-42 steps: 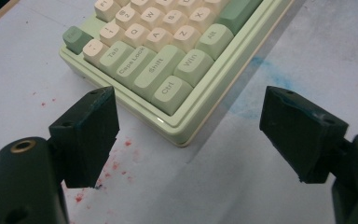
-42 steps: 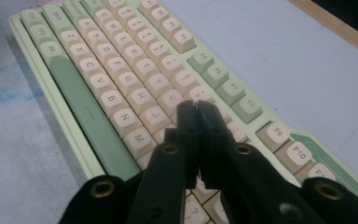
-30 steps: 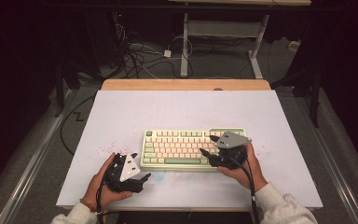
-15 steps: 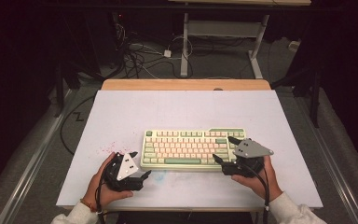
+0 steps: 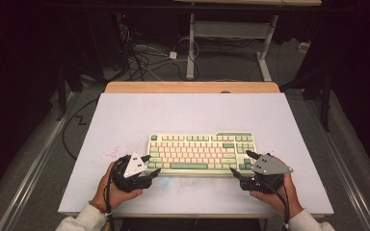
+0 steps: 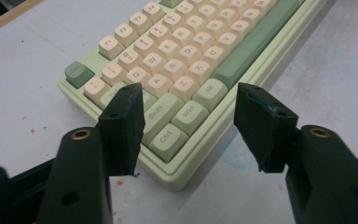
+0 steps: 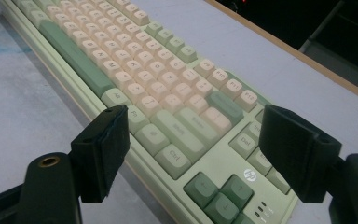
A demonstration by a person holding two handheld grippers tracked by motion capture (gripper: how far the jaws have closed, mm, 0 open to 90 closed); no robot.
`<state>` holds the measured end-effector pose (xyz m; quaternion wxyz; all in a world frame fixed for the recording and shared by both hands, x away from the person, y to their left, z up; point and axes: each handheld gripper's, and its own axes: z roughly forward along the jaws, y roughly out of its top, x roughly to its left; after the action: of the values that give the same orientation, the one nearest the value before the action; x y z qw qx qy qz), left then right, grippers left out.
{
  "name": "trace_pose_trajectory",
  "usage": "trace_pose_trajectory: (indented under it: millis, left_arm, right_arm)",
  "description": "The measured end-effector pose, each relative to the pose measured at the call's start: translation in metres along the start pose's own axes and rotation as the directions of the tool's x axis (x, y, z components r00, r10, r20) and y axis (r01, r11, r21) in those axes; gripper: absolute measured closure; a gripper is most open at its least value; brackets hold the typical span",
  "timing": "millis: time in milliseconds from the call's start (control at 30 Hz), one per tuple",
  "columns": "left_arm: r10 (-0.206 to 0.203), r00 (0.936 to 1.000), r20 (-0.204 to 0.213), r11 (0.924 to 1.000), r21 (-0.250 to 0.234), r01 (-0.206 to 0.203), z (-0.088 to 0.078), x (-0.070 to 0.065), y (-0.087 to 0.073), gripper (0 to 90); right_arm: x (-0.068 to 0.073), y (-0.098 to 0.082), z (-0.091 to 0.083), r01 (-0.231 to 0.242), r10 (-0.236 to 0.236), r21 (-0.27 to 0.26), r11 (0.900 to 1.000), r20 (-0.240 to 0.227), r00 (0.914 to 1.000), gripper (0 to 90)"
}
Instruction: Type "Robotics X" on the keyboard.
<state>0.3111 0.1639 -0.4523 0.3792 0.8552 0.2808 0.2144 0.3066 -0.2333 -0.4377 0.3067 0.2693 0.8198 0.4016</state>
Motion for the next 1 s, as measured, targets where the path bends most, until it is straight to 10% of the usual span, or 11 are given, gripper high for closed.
trace_pose_trajectory:
  millis: [533, 1000]
  left_arm:
    - [-0.025, 0.9979, 0.059, 0.9993, 0.029, 0.023, 0.02, 0.01, 0.025, 84.0]
    - [0.004, 0.995, 0.1, 0.9958, 0.091, -0.013, 0.053, 0.009, 0.06, 86.8]
  right_arm:
    - [0.004, 0.0, 0.0, 0.026, -0.026, -0.007, 1.0, 0.008, 0.9996, 26.1]
    - [0.006, 0.0, 0.002, 0.034, -0.034, 0.004, 0.999, 0.002, 0.9994, 25.9]
